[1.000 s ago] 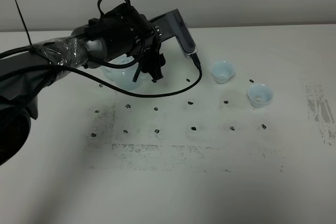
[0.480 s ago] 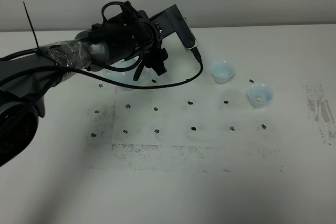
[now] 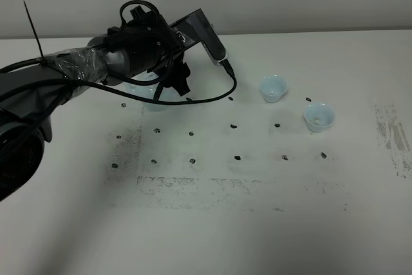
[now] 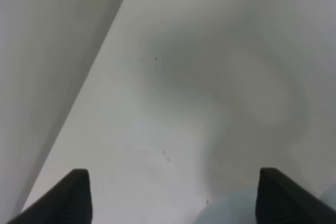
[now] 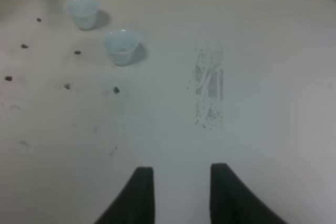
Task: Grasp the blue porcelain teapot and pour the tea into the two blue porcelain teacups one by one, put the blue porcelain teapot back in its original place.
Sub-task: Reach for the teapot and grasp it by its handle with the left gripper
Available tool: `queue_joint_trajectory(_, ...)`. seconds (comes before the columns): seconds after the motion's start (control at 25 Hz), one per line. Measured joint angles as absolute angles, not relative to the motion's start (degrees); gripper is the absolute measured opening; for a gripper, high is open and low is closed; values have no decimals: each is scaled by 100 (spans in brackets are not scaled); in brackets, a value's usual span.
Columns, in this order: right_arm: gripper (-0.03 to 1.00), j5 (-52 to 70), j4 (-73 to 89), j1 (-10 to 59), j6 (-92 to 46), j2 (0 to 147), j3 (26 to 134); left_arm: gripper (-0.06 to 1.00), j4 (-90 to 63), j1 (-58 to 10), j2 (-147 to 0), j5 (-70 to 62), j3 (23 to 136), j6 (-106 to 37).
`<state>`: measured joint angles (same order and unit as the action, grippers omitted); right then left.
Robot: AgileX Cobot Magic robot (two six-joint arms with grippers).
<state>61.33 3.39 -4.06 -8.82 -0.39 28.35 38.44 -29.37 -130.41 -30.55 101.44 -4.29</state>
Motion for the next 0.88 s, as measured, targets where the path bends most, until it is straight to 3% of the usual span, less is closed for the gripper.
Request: queue_joint_trajectory(0.88, 29, 6133, 339, -406, -882, -39, 2835, 62, 3187, -2943, -13031, -3048, 10151, -1371)
